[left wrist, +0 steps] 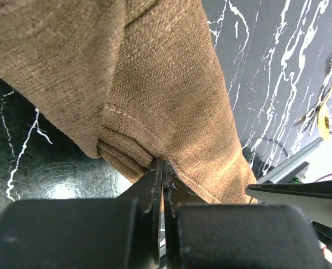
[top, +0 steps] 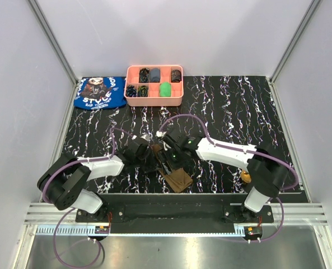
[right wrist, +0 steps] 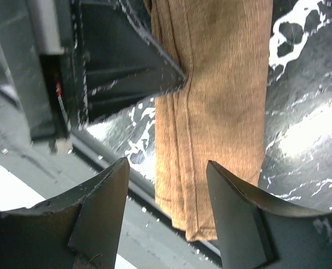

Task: Fold the napkin into a case and place the utensils inside
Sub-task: Smooth out the smaller rectangle-folded napkin at the center of the board, then pick up the smaller rectangle-folded napkin from the center of the board.

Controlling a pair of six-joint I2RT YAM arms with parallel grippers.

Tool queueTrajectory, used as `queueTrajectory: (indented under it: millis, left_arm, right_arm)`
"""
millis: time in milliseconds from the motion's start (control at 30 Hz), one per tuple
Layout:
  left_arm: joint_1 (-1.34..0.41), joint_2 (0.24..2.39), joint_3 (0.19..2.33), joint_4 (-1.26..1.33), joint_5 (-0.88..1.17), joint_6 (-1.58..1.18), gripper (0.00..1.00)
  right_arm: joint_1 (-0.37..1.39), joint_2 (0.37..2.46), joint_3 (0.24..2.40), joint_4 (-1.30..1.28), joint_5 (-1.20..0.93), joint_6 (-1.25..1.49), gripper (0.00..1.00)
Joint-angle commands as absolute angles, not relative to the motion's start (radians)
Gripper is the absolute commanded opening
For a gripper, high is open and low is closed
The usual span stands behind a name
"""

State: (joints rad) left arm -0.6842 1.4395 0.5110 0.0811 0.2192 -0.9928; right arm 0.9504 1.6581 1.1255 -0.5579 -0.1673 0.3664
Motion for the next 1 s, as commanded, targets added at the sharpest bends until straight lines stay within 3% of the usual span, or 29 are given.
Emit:
queueTrajectory:
  millis: [0,333,800,967]
  left_arm:
    - [-0.663,1.436,0.479,0.126,0.25,-0.98,0.0]
    - [-0.638,1.425,0.448,0.17,0.282,-1.012,0.0]
    - [-0.56,1.35,0.403,0.204,0.345,-1.084,0.02]
    - [-0.535,1.31,0.391,0.192,0.37,-1.101,0.08]
  right_arm:
    - [0.994,1.727,1.184,-0.6,-0.083,0.334,0.66]
    - [1.092,1.81,1.201,-0.603,0.06,0.385,0.54]
    - [1.223,1.96,1.21,-0.637,0.261,0.495,0.58]
    - [1.233,1.98,1.21,-0.638,0.287,0.512,0.47]
